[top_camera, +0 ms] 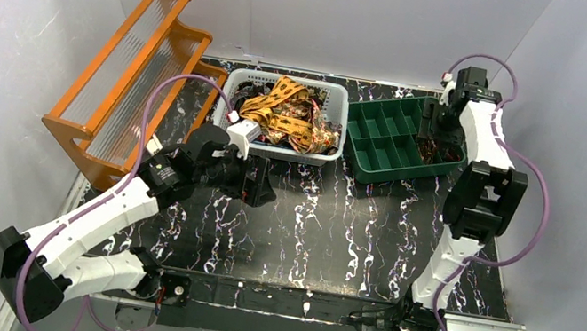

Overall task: Roll the ties
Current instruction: Reset both arms

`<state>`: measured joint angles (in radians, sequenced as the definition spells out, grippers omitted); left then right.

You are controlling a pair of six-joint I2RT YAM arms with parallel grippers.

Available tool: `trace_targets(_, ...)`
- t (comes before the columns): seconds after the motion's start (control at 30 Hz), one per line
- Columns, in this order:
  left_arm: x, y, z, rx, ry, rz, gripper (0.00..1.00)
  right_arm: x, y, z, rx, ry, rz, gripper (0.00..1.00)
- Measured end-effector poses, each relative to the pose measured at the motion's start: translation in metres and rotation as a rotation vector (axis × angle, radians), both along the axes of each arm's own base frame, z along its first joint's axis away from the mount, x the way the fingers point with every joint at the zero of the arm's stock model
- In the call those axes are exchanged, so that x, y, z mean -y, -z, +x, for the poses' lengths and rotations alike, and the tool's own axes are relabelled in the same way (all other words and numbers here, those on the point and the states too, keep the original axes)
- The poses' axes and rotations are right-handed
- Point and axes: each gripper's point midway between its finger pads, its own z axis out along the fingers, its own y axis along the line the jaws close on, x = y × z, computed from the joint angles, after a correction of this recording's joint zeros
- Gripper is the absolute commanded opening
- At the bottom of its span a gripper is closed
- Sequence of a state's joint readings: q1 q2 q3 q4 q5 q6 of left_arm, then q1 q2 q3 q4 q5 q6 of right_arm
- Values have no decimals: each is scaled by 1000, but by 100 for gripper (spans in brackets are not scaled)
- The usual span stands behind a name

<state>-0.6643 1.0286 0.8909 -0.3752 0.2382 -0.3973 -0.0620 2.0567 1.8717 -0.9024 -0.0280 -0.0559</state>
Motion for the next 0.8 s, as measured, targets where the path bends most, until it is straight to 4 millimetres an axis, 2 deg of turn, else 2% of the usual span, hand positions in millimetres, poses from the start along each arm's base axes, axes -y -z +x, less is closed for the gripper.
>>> trace_targets(0.1, -5, -1, 5, 15, -42, 12, 98, -8, -32, -4, 74, 6, 33, 78)
trace_targets(0.2, -13, -4, 11, 36, -99, 25, 98, -18, -70, -16, 174, 19, 80, 83)
trace_targets(0.3, -26, -7, 18, 61, -181, 56, 98, -36, -102, -41, 289, 29, 169, 85)
trace_targets(0.37, -35, -11, 24, 77, -237, 81, 98, -50, -115, -60, 358, 33, 237, 86)
trace_targets(0.47, -49, -19, 31, 107, -313, 115, 98, -81, -117, -100, 427, 19, 359, 86)
trace_targets(0.63, -76, -28, 37, 156, -445, 163, 98, -154, -94, -168, 413, -113, 483, 89)
trace_targets(0.7, -85, -30, 37, 166, -484, 179, 98, -172, -89, -190, 409, -157, 502, 89)
trace_targets(0.8, -96, -31, 38, 178, -536, 200, 98, -187, -89, -211, 430, -186, 525, 89)
